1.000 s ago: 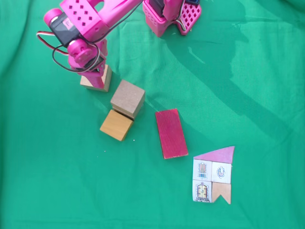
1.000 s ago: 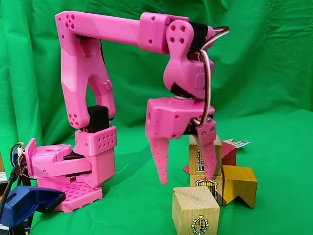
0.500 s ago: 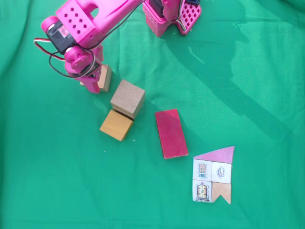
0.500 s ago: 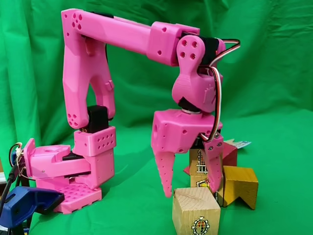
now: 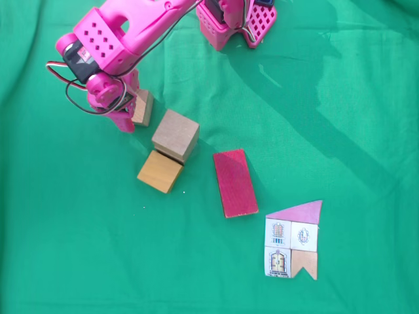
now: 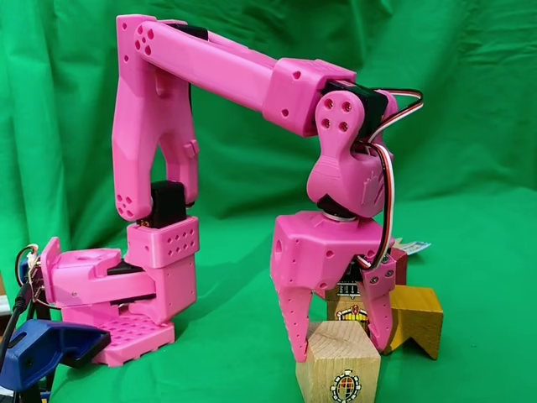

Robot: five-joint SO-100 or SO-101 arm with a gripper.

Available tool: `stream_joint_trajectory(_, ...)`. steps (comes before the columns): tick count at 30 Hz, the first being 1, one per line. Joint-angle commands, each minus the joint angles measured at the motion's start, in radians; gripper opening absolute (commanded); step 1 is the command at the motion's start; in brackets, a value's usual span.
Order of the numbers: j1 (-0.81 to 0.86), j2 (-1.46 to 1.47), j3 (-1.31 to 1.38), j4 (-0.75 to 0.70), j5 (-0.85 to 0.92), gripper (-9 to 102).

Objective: Grasp some building blocks and build the house on the picture.

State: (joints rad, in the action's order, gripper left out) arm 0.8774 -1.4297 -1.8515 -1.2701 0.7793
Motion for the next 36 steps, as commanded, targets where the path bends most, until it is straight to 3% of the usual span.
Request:
stream_joint_trajectory(1,0.005,-0.005,0.015,0.008,0.008,32)
stream_joint_trajectory(36,0.025,0.023,0.012,-0.003,-0.003,32)
